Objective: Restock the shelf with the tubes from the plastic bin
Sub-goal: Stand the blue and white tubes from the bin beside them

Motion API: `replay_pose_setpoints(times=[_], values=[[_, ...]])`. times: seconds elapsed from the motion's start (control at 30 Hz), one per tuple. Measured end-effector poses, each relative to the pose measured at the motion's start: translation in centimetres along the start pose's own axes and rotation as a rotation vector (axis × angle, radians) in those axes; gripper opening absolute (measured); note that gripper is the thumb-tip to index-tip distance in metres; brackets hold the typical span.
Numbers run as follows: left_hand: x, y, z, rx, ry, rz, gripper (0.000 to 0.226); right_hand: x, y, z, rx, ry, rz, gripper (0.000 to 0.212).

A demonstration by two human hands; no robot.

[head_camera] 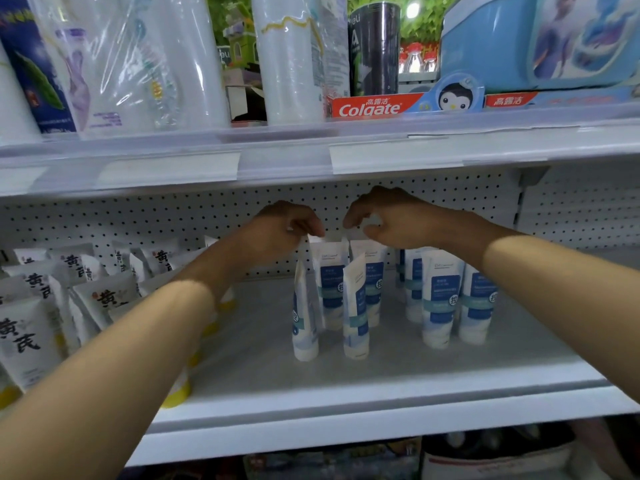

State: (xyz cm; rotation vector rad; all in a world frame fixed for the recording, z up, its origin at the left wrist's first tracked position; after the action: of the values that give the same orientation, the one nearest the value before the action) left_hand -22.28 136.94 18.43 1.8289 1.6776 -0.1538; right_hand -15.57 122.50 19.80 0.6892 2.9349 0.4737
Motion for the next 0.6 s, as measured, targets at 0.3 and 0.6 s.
replay_pose_setpoints(times=[0.3,0.6], values=[[0.8,-5.1,0.4,0.139,-0.026,-0.016,0.052,3.1,-2.3,1.9,0.220,0.129,-0.101,0.036],[1.2,-5.5,1.3,0.029,-0.024,-0.089,0.033,4.0,-3.4,3.5,0.187,0.163,0.013,0.030]])
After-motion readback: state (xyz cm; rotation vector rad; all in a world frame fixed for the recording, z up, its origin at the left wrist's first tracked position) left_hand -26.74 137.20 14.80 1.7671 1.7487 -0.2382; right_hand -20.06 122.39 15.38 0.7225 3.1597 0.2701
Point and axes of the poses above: each hand's wrist, its own y-axis towards the middle knuckle, its own z-axis out of the palm, x = y × z, the point moved 7 cm from there along y, towards the middle knuckle, and after that the axes turned 5 degrees about -y, right-handed, at the moved point
